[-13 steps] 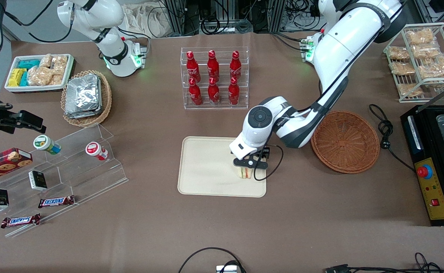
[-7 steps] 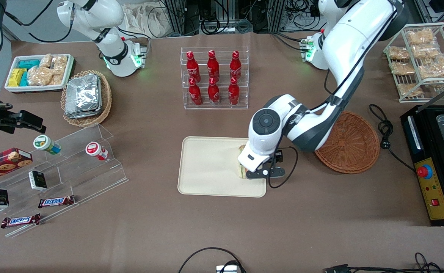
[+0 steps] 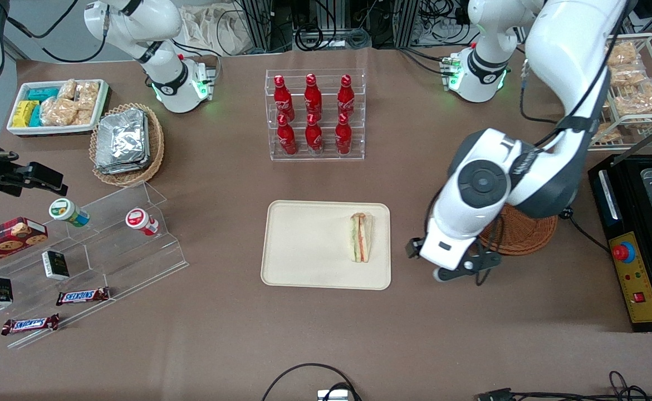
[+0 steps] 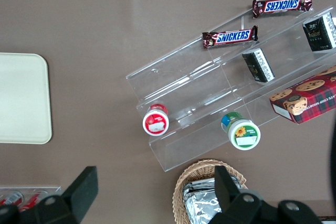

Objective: Place sandwich from basket to tray

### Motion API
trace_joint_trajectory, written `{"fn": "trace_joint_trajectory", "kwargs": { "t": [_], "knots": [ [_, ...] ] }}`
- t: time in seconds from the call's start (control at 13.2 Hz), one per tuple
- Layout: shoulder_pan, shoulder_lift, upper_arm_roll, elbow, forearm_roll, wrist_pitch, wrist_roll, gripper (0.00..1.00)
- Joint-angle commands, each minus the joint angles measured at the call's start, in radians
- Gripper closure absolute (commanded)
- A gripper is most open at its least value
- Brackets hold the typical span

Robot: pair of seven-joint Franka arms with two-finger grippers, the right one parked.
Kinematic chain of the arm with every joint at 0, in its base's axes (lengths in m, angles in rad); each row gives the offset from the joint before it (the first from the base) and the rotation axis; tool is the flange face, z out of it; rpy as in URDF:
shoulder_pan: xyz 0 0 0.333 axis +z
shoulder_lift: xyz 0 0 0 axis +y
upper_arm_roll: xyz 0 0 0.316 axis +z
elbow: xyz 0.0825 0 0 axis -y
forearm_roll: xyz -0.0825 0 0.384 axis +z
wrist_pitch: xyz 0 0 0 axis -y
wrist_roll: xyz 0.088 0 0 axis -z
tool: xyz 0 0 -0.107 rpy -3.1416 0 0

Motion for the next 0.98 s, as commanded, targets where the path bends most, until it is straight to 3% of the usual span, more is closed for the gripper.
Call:
{"fn": "trace_joint_trajectory", "kwargs": {
  "t": [0.0, 0.23, 0.45, 0.91],
  "knots": [
    [0.029, -0.046, -0.003, -0.016, -0.019, -0.046, 0.082, 0.00],
    [0.051, -0.119, 0.032, -0.046, -0.054, -0.083, 0.181, 0.00],
    [0.037, -0.240, 0.189, -0.126, -0.198, -0.088, 0.375, 0.00],
    [-0.020, -0.417, 0.422, -0.192, -0.293, -0.166, 0.708, 0.00]
  ]
}}
